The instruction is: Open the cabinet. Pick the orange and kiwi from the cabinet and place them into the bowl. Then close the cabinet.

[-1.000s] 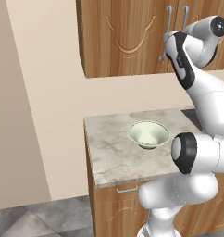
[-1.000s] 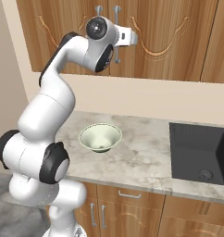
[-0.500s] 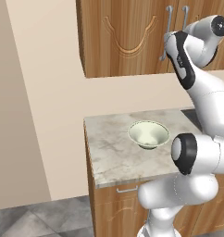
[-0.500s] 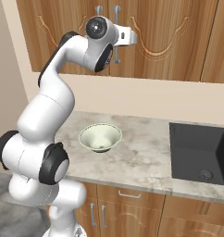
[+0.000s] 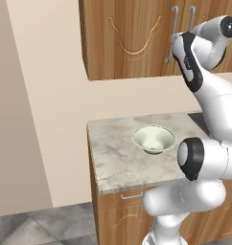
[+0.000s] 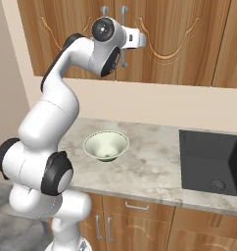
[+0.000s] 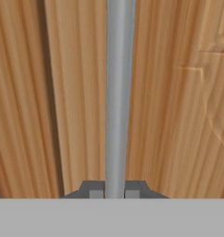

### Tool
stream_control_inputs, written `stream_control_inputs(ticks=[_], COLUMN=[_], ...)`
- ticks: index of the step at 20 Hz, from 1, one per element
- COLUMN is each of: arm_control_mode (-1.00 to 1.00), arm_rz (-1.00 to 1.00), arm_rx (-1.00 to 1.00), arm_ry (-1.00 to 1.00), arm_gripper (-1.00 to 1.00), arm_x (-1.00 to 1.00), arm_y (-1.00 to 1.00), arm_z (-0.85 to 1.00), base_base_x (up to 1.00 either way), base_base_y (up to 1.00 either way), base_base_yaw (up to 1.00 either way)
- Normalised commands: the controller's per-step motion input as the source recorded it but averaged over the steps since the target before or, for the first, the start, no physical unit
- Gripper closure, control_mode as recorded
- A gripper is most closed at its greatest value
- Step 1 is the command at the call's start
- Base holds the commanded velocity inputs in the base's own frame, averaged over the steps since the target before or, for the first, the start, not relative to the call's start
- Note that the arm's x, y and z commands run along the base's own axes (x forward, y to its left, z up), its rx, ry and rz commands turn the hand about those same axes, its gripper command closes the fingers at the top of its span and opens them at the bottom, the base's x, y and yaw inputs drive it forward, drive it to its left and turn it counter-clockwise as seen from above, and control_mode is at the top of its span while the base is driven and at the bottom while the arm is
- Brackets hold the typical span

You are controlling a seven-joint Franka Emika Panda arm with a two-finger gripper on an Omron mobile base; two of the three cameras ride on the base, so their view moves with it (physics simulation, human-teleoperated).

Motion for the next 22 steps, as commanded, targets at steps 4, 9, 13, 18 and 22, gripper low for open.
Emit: stream_control_inputs(ticks=[4,9,13,18,22], arm_control_mode=[-1.00,-1.00,-1.00,-1.00,-1.00], arm_rz=[0.00,0.01,0.00,0.00,0.00], arm_rx=[0.00,0.00,0.00,0.00,0.00], arm_ry=[0.00,0.00,0.00,0.00,0.00], arm_gripper=[1.00,1.00,1.00,1.00,1.00], arm_x=[-0.01,-0.25,-0.50,-0.52,-0.59], arm_y=[0.00,-0.11,-0.18,-0.18,-0.25], arm_z=[-0.03,-0.03,0.00,0.00,0.00], base_base_x=[0.00,0.00,0.00,0.00,0.00], base_base_y=[0.00,0.00,0.00,0.00,0.00], base_base_yaw=[0.00,0.00,0.00,0.00,0.00])
